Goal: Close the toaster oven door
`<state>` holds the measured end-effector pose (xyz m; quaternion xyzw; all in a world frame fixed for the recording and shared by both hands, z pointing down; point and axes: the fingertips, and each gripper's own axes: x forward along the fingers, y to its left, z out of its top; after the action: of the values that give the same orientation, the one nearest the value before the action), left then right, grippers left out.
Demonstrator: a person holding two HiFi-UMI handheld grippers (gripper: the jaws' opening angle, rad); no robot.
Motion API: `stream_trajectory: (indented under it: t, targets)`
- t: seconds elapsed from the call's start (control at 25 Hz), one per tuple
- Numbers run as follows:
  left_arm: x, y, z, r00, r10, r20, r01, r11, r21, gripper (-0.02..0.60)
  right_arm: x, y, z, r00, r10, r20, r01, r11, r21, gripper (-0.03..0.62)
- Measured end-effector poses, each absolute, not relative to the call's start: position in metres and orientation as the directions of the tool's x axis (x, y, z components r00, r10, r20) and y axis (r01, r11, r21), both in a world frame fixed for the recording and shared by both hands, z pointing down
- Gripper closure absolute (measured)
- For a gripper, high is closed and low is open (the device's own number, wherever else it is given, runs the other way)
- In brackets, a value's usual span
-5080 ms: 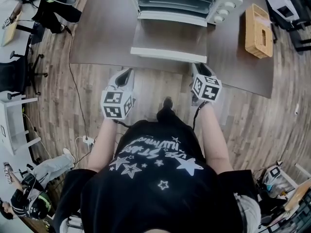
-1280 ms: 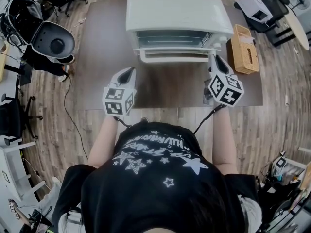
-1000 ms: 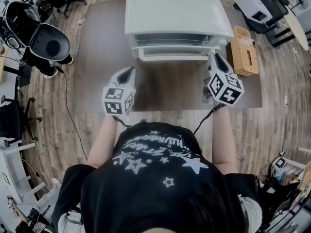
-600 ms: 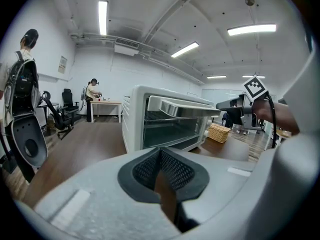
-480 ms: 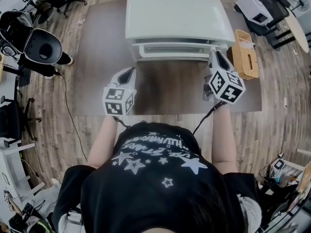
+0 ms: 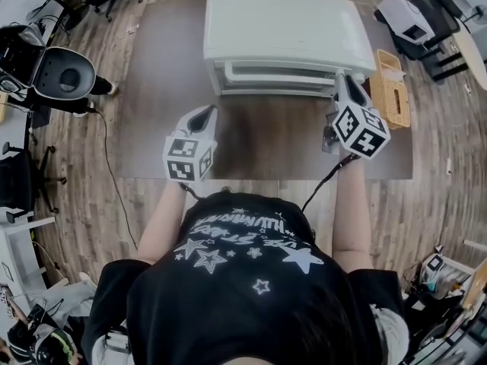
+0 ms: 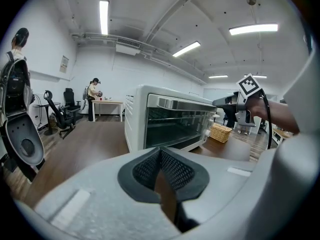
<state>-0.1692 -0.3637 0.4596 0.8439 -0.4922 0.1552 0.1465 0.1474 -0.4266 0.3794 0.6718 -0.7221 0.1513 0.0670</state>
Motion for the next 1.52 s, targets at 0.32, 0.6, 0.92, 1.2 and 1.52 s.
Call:
stream_trajectory:
  t: [0.32,0.6,0.92,1.2,1.52]
  targets:
    - [-0.176,-0.356,0.458,0.444,-0.798,0.409,-0.889,-0.448,0.09,0.572,0.147,-0.429,0.378,-0.091,-0.956,0.28,-0.989,0.053,-0.141,0.514]
    - [-0.173,-0.34,0.454,0.411,-0.815,0.409,-0.906,-0.416,0.079,0.572,0.146,-0.423,0.377,-0.131,-0.961,0.245,-0.983,0.094,-0.155,0.477]
    - [-0.148,-0.305,0.442,0.366,-0.84,0.4,-0.925,-0.376,0.059,0.572,0.161,-0.388,0.375,-0.196,-0.952,0.237,-0.975,0.163,-0.15,0.474]
    - [-0.126,-0.249,0.441,0.315,-0.854,0.413,-0.943,-0.329,0.04,0.572,0.174,-0.338,0.396,-0.283,-0.927,0.245,-0.954,0.245,-0.175,0.474]
    - [-0.104,-0.197,0.451,0.327,-0.836,0.44,-0.941,-0.332,0.067,0.572,0.169,-0.286,0.439,-0.35,-0.879,0.325,-0.935,0.304,-0.185,0.476]
